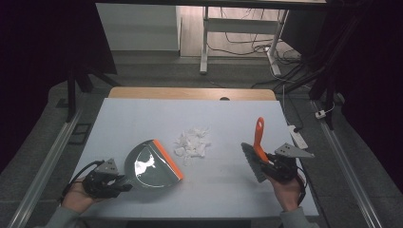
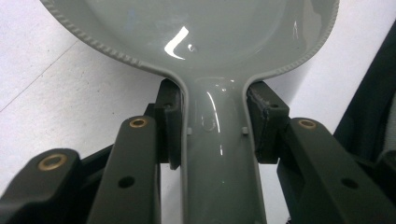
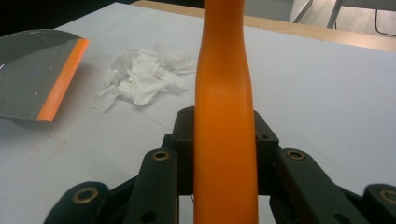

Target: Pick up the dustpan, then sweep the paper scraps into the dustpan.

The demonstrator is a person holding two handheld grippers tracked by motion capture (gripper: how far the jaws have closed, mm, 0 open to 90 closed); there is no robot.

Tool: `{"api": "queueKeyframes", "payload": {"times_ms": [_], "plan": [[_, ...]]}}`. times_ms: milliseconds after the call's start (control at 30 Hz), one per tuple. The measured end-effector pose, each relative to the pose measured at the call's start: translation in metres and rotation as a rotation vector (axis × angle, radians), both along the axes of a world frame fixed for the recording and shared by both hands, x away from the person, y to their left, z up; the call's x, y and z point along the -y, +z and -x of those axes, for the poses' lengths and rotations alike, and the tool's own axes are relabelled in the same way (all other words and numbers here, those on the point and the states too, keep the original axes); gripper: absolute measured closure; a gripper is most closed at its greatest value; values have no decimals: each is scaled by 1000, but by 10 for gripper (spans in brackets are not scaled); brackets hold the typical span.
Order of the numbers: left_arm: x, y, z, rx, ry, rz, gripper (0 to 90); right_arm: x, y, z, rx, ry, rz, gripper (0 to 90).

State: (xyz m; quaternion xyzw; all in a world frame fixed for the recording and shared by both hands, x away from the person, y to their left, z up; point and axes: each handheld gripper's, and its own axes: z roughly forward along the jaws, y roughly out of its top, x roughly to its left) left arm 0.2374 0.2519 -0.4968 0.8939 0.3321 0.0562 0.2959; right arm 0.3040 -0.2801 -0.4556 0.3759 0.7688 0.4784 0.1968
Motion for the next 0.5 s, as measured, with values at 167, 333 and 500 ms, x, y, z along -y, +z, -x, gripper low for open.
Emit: {"api": "queueKeyframes", "payload": {"times_ms": [167,333,500], "plan": [[4,-2,-1,0,-6,8,614,-2,0,0,0,8,-2,698],[8,-5,-4,-6,-5,3,614,-6,3,-2,7,16,-6,698],[10,-8,-7,-10,-4,7,614,-16,5,-11,1,38,-9,698]]}}
